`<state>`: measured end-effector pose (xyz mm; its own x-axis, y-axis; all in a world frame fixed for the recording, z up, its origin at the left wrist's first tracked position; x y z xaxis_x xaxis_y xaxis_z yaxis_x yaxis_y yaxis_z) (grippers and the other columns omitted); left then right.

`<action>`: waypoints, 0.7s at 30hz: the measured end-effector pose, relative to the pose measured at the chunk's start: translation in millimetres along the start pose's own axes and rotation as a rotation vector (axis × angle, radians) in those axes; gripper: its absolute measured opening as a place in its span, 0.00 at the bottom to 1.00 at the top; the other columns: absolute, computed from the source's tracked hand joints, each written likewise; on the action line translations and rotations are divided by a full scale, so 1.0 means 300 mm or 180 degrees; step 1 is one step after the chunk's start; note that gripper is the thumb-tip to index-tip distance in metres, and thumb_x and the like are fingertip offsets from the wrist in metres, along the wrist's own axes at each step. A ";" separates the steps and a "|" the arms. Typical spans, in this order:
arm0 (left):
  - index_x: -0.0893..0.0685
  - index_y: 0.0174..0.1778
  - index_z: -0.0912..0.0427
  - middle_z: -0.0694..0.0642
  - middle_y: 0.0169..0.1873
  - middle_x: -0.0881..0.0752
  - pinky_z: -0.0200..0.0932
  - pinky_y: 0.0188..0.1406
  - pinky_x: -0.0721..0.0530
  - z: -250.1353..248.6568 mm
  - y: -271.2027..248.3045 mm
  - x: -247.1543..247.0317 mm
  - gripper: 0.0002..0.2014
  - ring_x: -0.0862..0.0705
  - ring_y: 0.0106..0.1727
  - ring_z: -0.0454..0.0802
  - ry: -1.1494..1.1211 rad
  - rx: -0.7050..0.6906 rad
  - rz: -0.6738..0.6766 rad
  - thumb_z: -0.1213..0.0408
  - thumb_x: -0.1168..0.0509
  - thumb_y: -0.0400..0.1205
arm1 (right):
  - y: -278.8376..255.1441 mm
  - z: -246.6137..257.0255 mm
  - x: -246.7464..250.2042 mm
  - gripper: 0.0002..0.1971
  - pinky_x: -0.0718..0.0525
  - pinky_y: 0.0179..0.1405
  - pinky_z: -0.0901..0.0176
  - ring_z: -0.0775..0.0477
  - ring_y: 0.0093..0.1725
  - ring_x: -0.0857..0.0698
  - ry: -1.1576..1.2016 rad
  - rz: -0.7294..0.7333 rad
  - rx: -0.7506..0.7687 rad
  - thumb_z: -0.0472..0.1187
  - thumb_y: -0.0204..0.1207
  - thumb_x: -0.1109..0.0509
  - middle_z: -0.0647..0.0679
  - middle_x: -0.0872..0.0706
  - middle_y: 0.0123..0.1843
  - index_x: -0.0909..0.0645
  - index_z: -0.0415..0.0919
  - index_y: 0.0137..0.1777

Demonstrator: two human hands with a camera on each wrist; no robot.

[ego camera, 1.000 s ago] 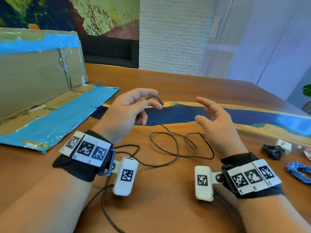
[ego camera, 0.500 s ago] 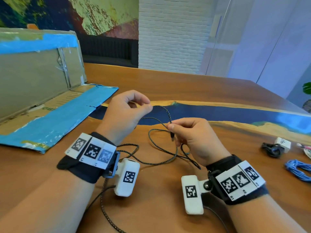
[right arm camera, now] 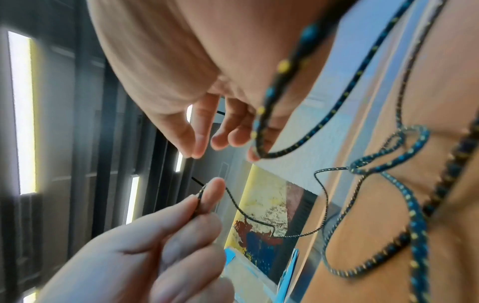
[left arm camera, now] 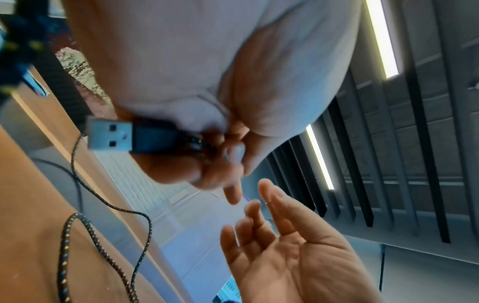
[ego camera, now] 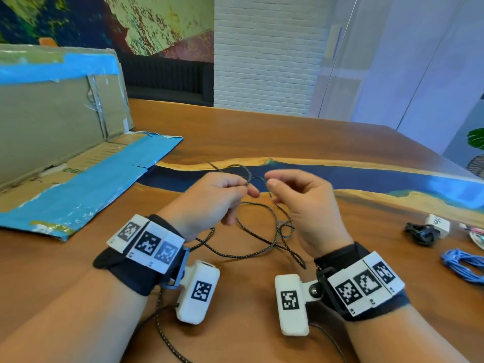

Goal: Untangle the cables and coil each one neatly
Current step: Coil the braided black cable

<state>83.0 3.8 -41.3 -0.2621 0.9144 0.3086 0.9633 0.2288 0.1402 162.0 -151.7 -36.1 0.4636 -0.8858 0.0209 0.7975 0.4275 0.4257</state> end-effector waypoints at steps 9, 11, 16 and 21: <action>0.11 0.37 0.59 0.48 0.21 0.43 0.44 0.22 0.49 -0.073 -0.037 -0.015 0.18 0.50 0.21 0.48 -0.1452 -0.0049 0.0572 0.52 0.39 0.85 | -0.025 0.017 -0.070 0.11 0.14 0.55 0.55 0.35 0.46 0.11 0.0006 0.0777 0.0169 0.35 0.87 0.33 0.45 0.11 0.35 0.09 0.40 0.50; 0.09 0.42 0.59 0.46 0.23 0.45 0.40 0.19 0.46 -0.084 -0.027 0.032 0.19 0.49 0.20 0.45 -0.2314 -0.0056 0.0258 0.54 0.43 0.86 | -0.032 -0.003 -0.081 0.12 0.12 0.47 0.48 0.39 0.31 0.16 0.0348 0.0838 -0.0124 0.33 0.88 0.35 0.46 0.19 0.30 0.10 0.39 0.59; 0.16 0.68 0.62 0.48 0.33 0.17 0.37 0.42 0.11 -0.070 -0.007 0.092 0.16 0.12 0.37 0.42 -0.3519 -0.0369 -0.0411 0.62 0.45 0.91 | -0.053 -0.067 -0.132 0.13 0.27 0.24 0.55 0.49 0.22 0.31 -0.0186 0.1335 -0.0631 0.35 0.89 0.35 0.49 0.18 0.30 0.10 0.46 0.65; 0.16 0.61 0.62 0.53 0.43 0.09 0.46 0.69 0.17 -0.043 0.008 0.080 0.15 0.10 0.62 0.51 -0.2263 -0.0432 -0.0789 0.68 0.49 0.94 | -0.094 -0.036 -0.171 0.09 0.27 0.25 0.63 0.50 0.25 0.28 -0.0457 0.1991 -0.0497 0.40 0.86 0.28 0.48 0.19 0.26 0.07 0.40 0.55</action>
<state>78.1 22.0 -21.4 -0.3252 0.8472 -0.4202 0.8536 0.4542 0.2550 119.8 -116.4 -59.0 0.8102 -0.4725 0.3468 0.4460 0.8809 0.1583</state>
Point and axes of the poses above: each hand's wrist, its own y-axis towards the middle knuckle, its own x-axis out of the back of the hand, z = x × y, the point moved 7 cm from there along y, towards the middle knuckle
